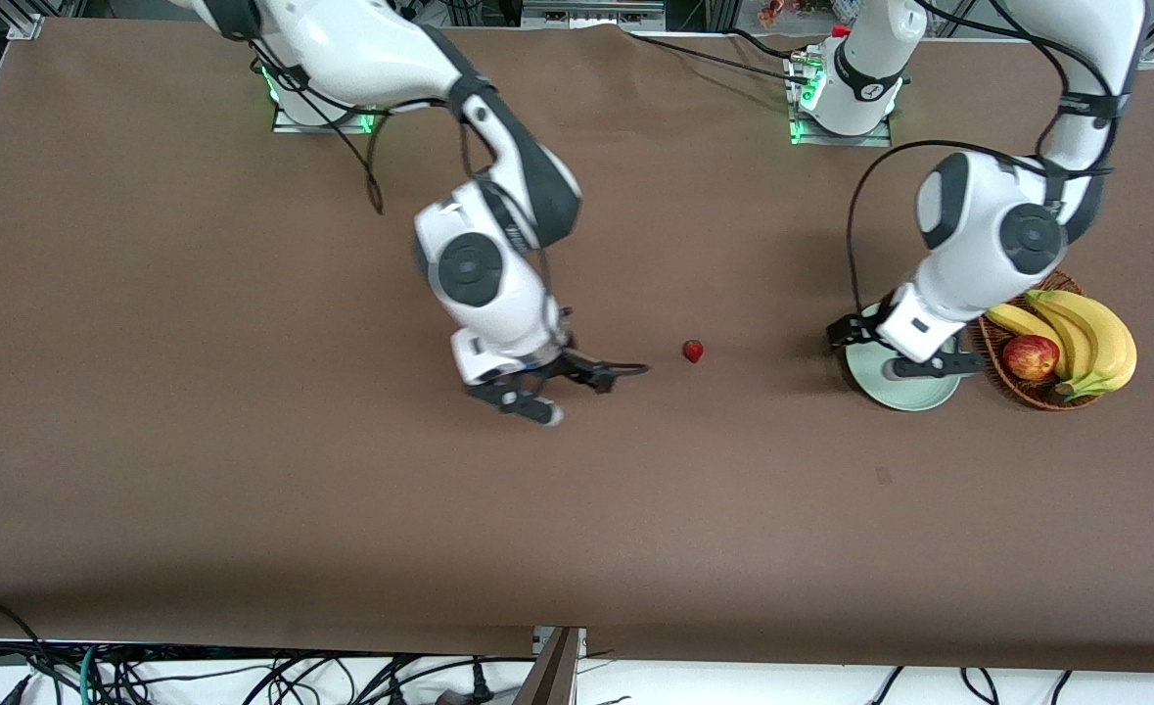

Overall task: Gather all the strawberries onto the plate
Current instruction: 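Release the third strawberry mid-table while the left gripper reaches toward it, then grasp the third strawberry with the left gripper while the right gripper withdraws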

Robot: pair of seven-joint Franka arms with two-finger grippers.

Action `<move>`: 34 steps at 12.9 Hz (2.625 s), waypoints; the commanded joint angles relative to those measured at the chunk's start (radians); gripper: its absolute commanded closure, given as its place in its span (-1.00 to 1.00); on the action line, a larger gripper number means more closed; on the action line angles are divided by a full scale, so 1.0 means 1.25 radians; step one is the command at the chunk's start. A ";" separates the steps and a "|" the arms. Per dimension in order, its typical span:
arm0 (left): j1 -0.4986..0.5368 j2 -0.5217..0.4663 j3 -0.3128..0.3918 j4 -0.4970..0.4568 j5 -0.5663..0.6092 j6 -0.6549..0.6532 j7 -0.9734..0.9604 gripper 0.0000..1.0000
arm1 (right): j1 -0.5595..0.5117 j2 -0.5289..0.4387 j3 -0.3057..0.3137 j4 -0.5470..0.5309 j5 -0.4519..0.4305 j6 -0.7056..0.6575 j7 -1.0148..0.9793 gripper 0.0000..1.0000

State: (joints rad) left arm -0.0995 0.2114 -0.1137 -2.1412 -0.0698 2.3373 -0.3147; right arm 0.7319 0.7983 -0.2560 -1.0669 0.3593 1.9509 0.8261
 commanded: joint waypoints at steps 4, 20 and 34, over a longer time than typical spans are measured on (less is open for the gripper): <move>-0.028 0.177 -0.198 0.165 0.192 0.000 -0.457 -1.00 | 0.012 -0.259 -0.164 -0.225 -0.004 -0.211 -0.316 -1.00; -0.058 0.365 -0.237 0.240 0.333 0.002 -0.665 0.16 | -0.454 -0.636 0.204 -0.484 -0.282 -0.243 -0.593 -1.00; 0.005 0.097 -0.003 0.254 0.001 -0.322 -0.046 0.83 | -0.455 -0.603 0.200 -0.419 -0.327 -0.237 -0.587 -1.00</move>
State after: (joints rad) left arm -0.1100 0.3822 -0.1833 -1.7440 -0.0298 1.9411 -0.5484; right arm 0.1698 0.0331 -0.0162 -1.6229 -0.0435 1.6628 0.1038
